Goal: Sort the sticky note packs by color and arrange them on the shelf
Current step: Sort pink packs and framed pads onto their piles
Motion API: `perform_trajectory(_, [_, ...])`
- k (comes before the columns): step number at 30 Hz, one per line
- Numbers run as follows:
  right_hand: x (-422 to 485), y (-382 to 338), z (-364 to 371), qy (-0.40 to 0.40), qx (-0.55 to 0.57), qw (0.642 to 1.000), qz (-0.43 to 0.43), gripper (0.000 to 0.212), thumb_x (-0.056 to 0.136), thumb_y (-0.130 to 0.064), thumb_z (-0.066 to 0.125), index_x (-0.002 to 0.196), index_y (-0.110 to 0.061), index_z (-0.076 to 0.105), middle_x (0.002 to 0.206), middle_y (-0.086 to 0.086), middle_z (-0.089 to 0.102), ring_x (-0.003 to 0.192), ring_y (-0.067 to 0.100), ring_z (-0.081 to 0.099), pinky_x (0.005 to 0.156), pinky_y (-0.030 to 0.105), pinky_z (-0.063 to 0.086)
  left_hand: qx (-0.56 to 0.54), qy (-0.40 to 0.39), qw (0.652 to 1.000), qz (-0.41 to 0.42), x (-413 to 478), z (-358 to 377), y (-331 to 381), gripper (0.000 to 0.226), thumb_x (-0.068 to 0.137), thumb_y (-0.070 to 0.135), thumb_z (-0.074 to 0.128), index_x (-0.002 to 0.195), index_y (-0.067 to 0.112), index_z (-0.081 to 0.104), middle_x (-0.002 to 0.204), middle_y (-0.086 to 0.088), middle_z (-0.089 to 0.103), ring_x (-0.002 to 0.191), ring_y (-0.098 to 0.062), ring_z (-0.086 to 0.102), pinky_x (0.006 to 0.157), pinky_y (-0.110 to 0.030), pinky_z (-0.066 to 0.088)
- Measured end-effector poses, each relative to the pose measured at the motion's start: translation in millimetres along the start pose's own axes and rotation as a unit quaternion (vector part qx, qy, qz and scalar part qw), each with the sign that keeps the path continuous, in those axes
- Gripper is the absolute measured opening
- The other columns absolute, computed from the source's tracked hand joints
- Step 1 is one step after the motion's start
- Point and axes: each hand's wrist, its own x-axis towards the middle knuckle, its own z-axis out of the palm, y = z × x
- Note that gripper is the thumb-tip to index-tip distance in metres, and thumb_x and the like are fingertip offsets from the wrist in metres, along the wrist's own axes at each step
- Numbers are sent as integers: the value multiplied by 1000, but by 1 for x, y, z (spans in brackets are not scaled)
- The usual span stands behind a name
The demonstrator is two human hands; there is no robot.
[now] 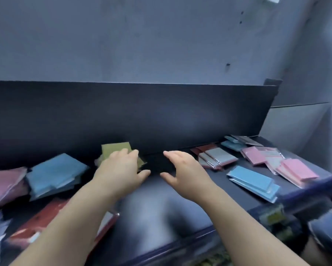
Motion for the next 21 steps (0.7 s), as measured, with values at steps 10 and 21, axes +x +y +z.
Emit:
perform_trajectory(10, [-34,206,-49,-14,-31,998,60,60,91,-40,54,144,-19,35,146,-2,38,135,16,32,113,26,20,3,-17,998,67,66,53,191,61,86,58,49,136,25,39,129,5,46,123,-21,44,95,-36,44])
perform_trajectory(21, [-54,353,-87,-23,-37,991,128,53,89,-42,54,138,-25,42,142,-4,42,132,20,34,110,30,23,4,-106,988,112,142,103,323,74,86,57,53,146,23,26,143,0,38,131,-24,36,106,-40,36])
